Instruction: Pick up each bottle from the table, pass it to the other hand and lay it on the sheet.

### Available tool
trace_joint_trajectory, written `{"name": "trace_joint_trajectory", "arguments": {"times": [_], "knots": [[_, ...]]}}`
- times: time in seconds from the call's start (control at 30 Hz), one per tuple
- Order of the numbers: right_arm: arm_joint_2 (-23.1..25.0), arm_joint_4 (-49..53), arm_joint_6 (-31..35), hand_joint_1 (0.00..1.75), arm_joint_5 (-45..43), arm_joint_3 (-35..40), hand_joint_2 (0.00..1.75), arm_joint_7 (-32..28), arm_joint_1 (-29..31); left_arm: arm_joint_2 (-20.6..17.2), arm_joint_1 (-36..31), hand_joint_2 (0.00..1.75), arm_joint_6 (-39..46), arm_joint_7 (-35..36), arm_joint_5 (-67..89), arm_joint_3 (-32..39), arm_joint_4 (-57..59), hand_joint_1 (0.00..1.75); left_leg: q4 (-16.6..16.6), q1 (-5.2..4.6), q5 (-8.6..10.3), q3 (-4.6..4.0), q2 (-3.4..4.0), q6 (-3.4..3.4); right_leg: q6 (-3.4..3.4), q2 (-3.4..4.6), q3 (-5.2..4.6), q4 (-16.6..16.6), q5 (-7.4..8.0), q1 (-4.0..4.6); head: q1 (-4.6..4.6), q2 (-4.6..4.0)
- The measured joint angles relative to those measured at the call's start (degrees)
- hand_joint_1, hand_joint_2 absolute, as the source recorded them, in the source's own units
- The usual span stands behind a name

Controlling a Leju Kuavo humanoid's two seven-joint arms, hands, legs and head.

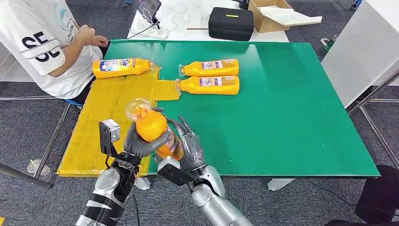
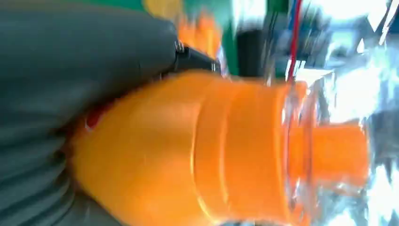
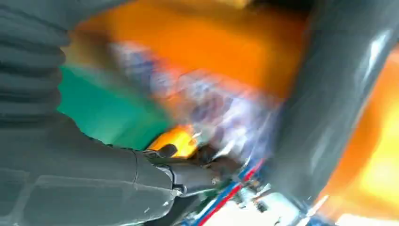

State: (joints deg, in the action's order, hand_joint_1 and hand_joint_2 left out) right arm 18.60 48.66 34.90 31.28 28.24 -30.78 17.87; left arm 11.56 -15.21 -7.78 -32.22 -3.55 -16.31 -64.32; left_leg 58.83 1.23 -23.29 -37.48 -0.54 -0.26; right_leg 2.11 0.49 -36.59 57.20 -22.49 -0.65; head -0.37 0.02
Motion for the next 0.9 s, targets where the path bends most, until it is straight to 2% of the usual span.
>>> {"name": "trace_joint_trajectory", "arguments": {"times": [0.1,0.3,0.6,0.77,0.83,0.9], "knots": [[-0.72,6.47,0.4,0.0,-0.02,-0.51,0.0,1.21,-2.41,0.07,-0.74,1.75,5.71,-0.75,2.37,3.97,-1.01,1.75,0.0,0.0,0.0,0.0,0.01,0.0,0.0,0.0,-0.03,0.0,0.0,0.0,-0.06,-0.02],[-1.64,18.17,0.9,0.0,-1.77,-1.07,0.0,0.75,-6.05,0.26,-1.9,1.75,11.18,-1.68,4.73,9.3,-1.56,1.75,0.0,0.0,-0.01,-0.01,0.02,0.0,0.0,0.0,-0.04,0.0,0.0,0.0,-0.04,-0.02],[-1.9,25.2,3.11,0.0,-3.74,-0.57,0.0,-2.4,-8.03,0.7,-4.65,1.75,20.99,-4.4,10.67,13.25,0.41,1.75,0.0,0.0,0.01,-0.02,0.01,0.0,0.0,0.0,-0.03,0.0,0.01,0.0,-0.02,-0.02],[-2.16,26.84,2.78,0.0,-6.14,0.48,0.0,-4.24,-7.97,-0.68,-8.03,1.75,33.97,-4.66,32.5,11.85,4.48,1.75,0.0,0.0,0.01,-0.02,-0.02,-0.01,0.0,-0.01,-0.01,0.0,0.01,0.0,-0.04,-0.02],[-2.16,27.23,2.54,0.0,-6.49,0.87,0.0,-4.58,-7.78,-1.57,-9.7,1.75,36.77,-2.85,39.05,10.7,7.08,1.75,0.0,0.0,0.01,-0.02,-0.01,-0.01,0.0,0.0,-0.02,0.0,0.01,0.0,-0.04,0.0],[-2.27,27.58,1.88,0.0,-7.11,1.51,0.0,-5.04,-7.41,-2.95,-12.69,1.75,41.43,1.84,52.65,8.33,12.34,1.75,0.0,0.0,0.03,-0.02,-0.01,-0.02,0.0,0.0,-0.02,0.0,0.01,0.0,-0.04,-0.02]]}}
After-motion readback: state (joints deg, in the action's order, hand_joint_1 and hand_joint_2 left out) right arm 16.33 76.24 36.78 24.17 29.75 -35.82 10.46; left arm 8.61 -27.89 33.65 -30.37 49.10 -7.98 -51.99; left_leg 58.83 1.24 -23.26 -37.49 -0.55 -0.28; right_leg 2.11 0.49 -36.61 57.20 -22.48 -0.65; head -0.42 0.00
